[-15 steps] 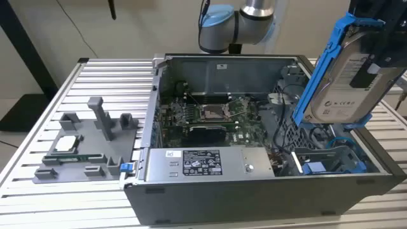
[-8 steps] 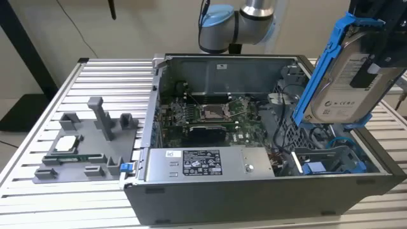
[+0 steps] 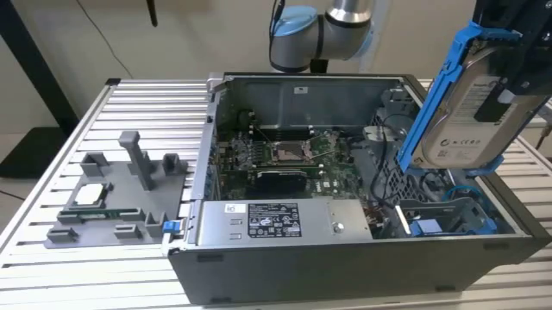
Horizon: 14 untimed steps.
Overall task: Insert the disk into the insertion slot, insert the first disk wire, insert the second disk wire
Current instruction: 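Insert the disk into the insertion slot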
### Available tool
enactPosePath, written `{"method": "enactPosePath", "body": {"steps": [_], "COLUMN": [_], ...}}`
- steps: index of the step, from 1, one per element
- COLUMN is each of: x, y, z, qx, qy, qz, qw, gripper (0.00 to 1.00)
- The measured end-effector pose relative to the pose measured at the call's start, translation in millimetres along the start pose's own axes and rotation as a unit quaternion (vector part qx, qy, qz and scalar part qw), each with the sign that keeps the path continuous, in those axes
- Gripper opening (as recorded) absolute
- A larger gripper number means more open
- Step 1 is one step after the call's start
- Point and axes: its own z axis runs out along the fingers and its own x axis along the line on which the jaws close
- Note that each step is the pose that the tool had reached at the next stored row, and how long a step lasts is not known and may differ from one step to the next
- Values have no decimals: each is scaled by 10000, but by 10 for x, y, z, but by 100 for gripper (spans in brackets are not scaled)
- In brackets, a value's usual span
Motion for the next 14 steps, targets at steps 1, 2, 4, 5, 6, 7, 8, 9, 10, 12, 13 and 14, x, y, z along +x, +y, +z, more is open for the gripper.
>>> {"method": "enactPosePath", "body": {"steps": [1,2,4,5,6,7,8,9,10,12,13,14], "x": [9,19,42,49,56,61,67,74,82,97,105,113], "y": [-7,-18,-46,-61,-78,-95,-111,-128,-146,-181,-199,-216], "z": [13,24,47,57,67,76,85,94,104,122,133,144], "qx": [0,0,-2,-2,-2,-2,-2,-3,-3,-3,-4,-4], "qy": [-20,-41,-83,-99,-111,-122,-134,-145,-159,-184,-197,-210], "qz": [0,-1,-3,-4,-4,-4,-5,-5,-6,-7,-7,-8], "qw": [10000,10000,10000,10000,9999,9999,9999,9999,9999,9998,9998,9998], "gripper": [0,0,0,0,0,0,0,0,0,0,0,0]}}
